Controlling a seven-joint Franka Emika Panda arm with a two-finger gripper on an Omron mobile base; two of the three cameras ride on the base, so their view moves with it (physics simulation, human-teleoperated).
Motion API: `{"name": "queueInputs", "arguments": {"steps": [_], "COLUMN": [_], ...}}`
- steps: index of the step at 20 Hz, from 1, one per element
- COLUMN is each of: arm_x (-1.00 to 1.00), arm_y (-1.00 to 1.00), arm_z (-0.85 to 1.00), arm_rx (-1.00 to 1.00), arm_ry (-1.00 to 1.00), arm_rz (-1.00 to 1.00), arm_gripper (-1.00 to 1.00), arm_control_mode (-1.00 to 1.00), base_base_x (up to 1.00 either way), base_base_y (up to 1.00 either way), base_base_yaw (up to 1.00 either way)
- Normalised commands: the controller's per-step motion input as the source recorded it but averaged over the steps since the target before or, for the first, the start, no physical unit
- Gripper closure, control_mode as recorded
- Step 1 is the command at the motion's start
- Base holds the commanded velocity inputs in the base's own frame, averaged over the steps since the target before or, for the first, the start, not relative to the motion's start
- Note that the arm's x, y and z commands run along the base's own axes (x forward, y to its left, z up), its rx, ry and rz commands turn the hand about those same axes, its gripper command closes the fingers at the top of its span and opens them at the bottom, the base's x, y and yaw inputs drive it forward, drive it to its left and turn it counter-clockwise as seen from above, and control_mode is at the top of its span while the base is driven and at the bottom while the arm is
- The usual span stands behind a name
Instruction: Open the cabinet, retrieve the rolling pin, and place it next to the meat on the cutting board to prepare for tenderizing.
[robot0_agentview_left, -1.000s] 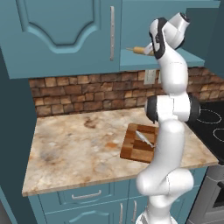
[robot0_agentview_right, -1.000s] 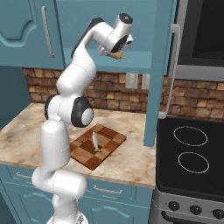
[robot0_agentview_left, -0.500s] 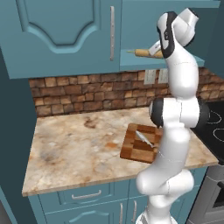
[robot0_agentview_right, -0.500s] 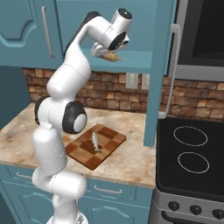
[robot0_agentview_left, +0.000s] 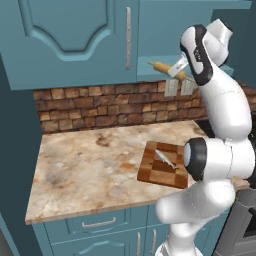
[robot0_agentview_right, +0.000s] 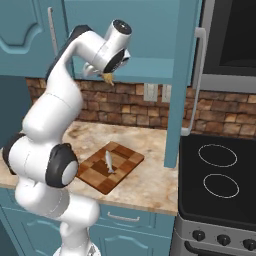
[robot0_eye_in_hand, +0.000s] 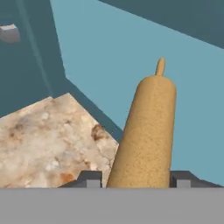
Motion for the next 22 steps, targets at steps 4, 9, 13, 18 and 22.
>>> {"name": "queueInputs", "arguments": {"steps": [4, 9, 13, 18, 22], "arm_x": [-1.00, -0.89, -0.54, -0.37, -0.10], "arm_y": [0.53, 0.21, 0.01, 0.00, 0.00], "arm_z": [-0.50, -0.55, -0.52, -0.50, -0.49], "arm_rx": [0.00, -0.01, 0.00, 0.00, 0.00], "arm_ry": [-0.12, -0.06, 0.00, 0.03, 0.11], "arm_rz": [0.00, 0.00, 0.00, 0.00, 0.00], "arm_gripper": [1.00, 1.00, 1.00, 1.00, 1.00], "arm_control_mode": [-1.00, -1.00, -1.00, -1.00, -1.00], "base_base_x": [0.00, 0.00, 0.00, 0.00, 0.00], "base_base_y": [0.00, 0.00, 0.00, 0.00, 0.00], "base_base_yaw": [0.00, 0.00, 0.00, 0.00, 0.00]}}
